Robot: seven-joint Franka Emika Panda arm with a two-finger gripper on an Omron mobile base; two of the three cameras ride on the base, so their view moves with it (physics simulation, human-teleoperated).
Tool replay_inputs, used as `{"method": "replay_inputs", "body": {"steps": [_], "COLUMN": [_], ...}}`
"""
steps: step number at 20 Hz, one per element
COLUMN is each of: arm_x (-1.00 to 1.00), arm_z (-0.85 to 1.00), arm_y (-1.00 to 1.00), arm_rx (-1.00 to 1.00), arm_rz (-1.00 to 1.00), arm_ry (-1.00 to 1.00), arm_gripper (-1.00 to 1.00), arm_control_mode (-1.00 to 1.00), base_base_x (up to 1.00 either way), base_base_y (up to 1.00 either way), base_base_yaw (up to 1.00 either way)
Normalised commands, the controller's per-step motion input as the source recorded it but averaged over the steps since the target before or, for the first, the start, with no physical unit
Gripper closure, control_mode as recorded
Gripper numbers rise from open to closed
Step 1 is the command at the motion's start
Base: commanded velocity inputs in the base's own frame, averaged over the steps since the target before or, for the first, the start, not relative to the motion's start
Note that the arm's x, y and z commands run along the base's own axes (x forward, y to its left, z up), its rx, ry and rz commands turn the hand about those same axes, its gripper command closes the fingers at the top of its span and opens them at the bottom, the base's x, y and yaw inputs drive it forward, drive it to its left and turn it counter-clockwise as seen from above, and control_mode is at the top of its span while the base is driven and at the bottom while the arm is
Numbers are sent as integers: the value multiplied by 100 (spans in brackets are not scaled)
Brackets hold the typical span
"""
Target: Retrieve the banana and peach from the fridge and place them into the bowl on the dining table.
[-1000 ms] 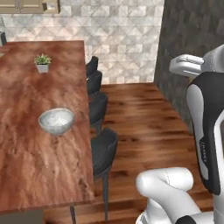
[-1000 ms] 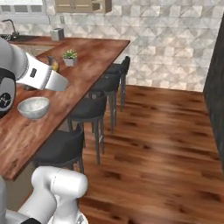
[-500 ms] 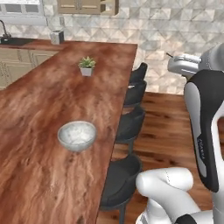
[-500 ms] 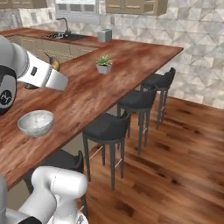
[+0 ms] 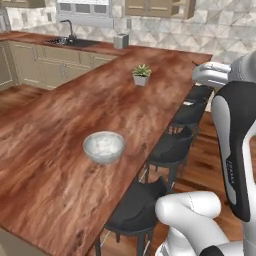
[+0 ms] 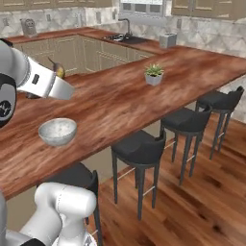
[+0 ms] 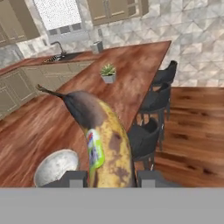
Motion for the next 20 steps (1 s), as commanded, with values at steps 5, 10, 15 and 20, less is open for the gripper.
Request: {"method": "replay_inputs", "body": {"steps": [5, 10, 15, 20], "arm_x": [0, 0, 0, 0], "arm_z": [0, 0, 0, 0], "arm_y": [0, 0, 0, 0], "arm_rx": [0, 0, 0, 0], "arm_rz": [0, 0, 0, 0], "arm_ry": [0, 0, 0, 0], "arm_gripper": [100, 100, 100, 100], "arm_control_mode": [100, 100, 100, 100], "base_base_x": [67, 77, 78, 74], "base_base_y": [-2, -10, -13, -13], "base_base_yaw": [57, 60, 61, 61]}}
